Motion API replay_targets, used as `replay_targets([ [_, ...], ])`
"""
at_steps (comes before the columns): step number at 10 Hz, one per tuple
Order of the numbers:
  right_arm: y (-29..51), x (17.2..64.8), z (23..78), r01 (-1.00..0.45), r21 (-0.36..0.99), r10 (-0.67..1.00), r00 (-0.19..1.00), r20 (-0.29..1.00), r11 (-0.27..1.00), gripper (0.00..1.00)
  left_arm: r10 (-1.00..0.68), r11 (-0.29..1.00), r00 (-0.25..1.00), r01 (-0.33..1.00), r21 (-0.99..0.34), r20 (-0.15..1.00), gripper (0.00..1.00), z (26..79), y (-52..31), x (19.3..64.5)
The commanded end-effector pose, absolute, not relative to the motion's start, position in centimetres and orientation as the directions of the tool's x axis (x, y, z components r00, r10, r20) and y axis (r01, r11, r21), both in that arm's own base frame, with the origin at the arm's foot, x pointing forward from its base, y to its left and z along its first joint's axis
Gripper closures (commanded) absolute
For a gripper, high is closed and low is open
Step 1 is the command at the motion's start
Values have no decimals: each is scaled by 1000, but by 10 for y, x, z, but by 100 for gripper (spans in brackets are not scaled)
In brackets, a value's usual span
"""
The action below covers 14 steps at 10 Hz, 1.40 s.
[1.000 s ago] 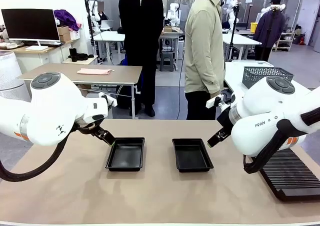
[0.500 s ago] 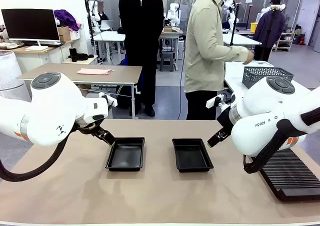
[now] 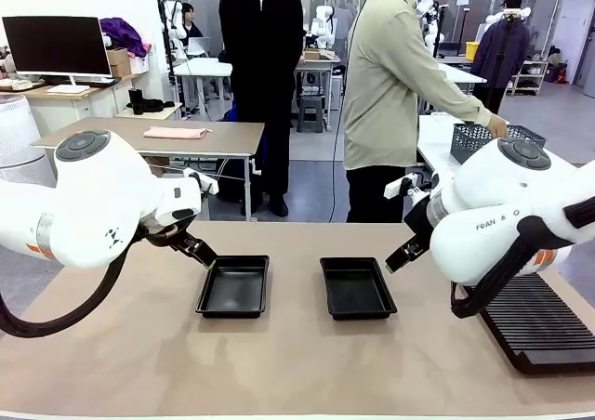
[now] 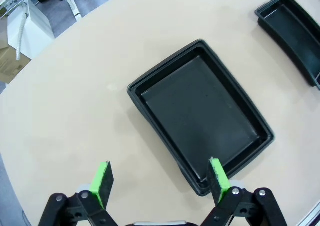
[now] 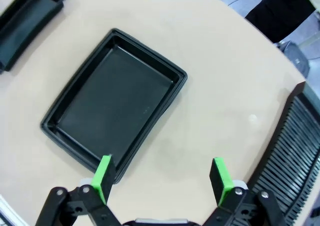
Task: Inspect and transfer BCBs to ESD trays.
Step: Pick up the Blank PCB from the PCB Rack and place it in the left ESD tray.
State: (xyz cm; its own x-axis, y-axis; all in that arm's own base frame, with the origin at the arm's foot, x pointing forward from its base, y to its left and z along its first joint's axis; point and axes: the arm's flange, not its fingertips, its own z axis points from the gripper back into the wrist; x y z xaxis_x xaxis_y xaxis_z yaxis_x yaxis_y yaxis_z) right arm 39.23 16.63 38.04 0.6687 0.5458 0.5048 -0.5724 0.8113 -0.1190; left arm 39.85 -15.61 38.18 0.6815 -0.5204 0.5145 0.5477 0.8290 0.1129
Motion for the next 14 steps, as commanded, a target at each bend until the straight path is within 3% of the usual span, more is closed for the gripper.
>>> replay_targets([
  [1, 154, 389, 415, -563, 4, 483, 712, 510, 826, 0, -479, 814, 694, 581, -25, 537, 0, 407, -135, 396],
  [5, 112, 382, 471, -510, 223, 345, 786, 513, 831, 0, -261, 778, 765, 528, -341, 589, 0, 452, -84, 378],
  [9, 58, 390, 505, -448, 515, 206, 864, 459, 731, 0, -94, 619, 782, 530, -579, 616, 0, 479, -24, 369],
  [14, -7, 404, 490, -314, 793, 81, 944, 321, 522, 0, 32, 304, 842, 505, -808, 538, 0, 472, 32, 377],
])
